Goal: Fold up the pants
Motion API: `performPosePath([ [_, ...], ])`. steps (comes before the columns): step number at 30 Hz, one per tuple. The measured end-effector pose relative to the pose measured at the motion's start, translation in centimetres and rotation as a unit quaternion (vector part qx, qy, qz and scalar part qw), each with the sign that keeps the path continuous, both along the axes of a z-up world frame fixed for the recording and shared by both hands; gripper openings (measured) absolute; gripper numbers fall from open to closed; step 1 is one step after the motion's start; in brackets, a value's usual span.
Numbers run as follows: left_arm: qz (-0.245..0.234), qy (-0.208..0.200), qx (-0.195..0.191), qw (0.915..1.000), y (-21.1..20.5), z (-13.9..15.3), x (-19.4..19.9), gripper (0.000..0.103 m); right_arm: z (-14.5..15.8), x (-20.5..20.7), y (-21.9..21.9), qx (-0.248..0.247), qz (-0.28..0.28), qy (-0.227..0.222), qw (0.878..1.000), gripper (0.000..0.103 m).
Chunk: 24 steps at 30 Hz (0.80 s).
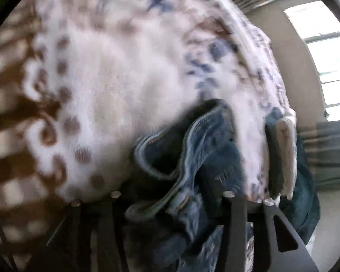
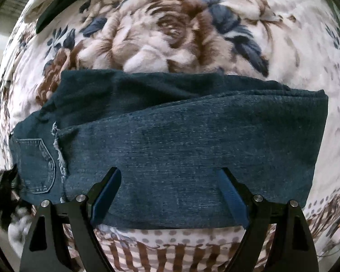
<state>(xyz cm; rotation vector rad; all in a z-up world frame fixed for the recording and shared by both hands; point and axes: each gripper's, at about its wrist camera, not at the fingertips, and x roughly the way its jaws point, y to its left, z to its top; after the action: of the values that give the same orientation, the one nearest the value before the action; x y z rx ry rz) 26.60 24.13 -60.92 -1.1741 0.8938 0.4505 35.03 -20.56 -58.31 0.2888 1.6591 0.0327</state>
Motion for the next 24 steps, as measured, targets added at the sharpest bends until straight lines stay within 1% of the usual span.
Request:
performPosePath([
  [1, 0.007, -0.005, -0.007, 0.9999, 0.2, -0.5, 0.1, 0.043, 0.1, -0.2, -0.2, 0.002, 0.000, -0.001, 1.000, 0.089],
  [2, 0.008, -0.007, -0.005, 0.9999, 0.3, -0.4, 0.2, 0.041, 0.1, -0.2, -0.5, 0.002, 0.002, -0.003, 1.000, 0.089],
  [4, -0.018, -0.010, 0.024, 0.9995, -0.3, 1.2, 0.6, 0.023, 0.3, -0.2, -1.1, 0.000, 0.003, -0.008, 1.000, 0.089],
  [5, -0.035, -0.009, 0.045, 0.9983, -0.8, 2.4, 0.7, 0.022, 0.6, 0.0, -1.6, 0.000, 0.002, -0.012, 1.000, 0.089],
  [7, -0.054, -0.025, 0.074, 0.9954, -2.0, 5.2, 0.7, 0.021, 0.9, -0.2, -2.7, 0.001, -0.004, -0.018, 1.000, 0.089],
  [8, -0.072, -0.032, 0.098, 0.9921, -3.0, 7.3, 0.9, 0.020, 1.3, 0.1, -3.0, 0.003, -0.009, -0.019, 1.000, 0.089],
  [10, -0.104, -0.055, 0.125, 0.9852, -5.1, 10.5, 1.3, 0.020, 1.6, 0.1, -4.8, 0.008, -0.020, -0.021, 1.000, 0.089],
  [11, -0.129, -0.062, 0.149, 0.9784, -6.9, 12.6, 1.6, 0.020, 1.6, 0.1, -5.3, 0.009, -0.024, -0.022, 0.999, 0.089],
  [13, -0.173, -0.088, 0.171, 0.9660, -10.0, 15.7, 2.1, 0.019, 1.9, -0.2, -7.0, 0.011, -0.036, -0.023, 0.999, 0.089],
  [14, -0.196, -0.094, 0.183, 0.9588, -12.2, 17.1, 2.3, 0.019, 2.1, -0.3, -8.2, 0.015, -0.047, -0.024, 0.998, 0.089],
  [15, -0.220, -0.103, 0.183, 0.9525, -14.2, 18.0, 2.6, 0.019, 2.0, -0.1, -9.1, 0.018, -0.055, -0.025, 0.998, 0.089],
  [17, -0.260, -0.117, 0.171, 0.9433, -17.8, 18.8, 3.3, 0.019, 2.5, -0.5, -11.5, 0.022, -0.074, -0.025, 0.997, 0.089],
  [19, -0.324, -0.115, 0.166, 0.9245, -22.9, 18.2, 4.3, 0.019, 2.7, -0.9, -13.6, 0.024, -0.090, -0.029, 0.995, 0.089],
  [21, -0.385, -0.093, 0.168, 0.9028, -28.0, 16.2, 5.1, 0.019, 3.1, -1.4, -16.1, 0.023, -0.104, -0.033, 0.994, 0.089],
  [23, -0.442, -0.061, 0.165, 0.8798, -32.5, 12.9, 5.4, 0.019, 3.3, -1.8, -17.6, 0.019, -0.112, -0.034, 0.993, 0.089],
  [24, -0.471, -0.033, 0.172, 0.8647, -34.8, 10.6, 5.3, 0.019, 3.4, -2.1, -18.3, 0.018, -0.118, -0.032, 0.992, 0.089],
])
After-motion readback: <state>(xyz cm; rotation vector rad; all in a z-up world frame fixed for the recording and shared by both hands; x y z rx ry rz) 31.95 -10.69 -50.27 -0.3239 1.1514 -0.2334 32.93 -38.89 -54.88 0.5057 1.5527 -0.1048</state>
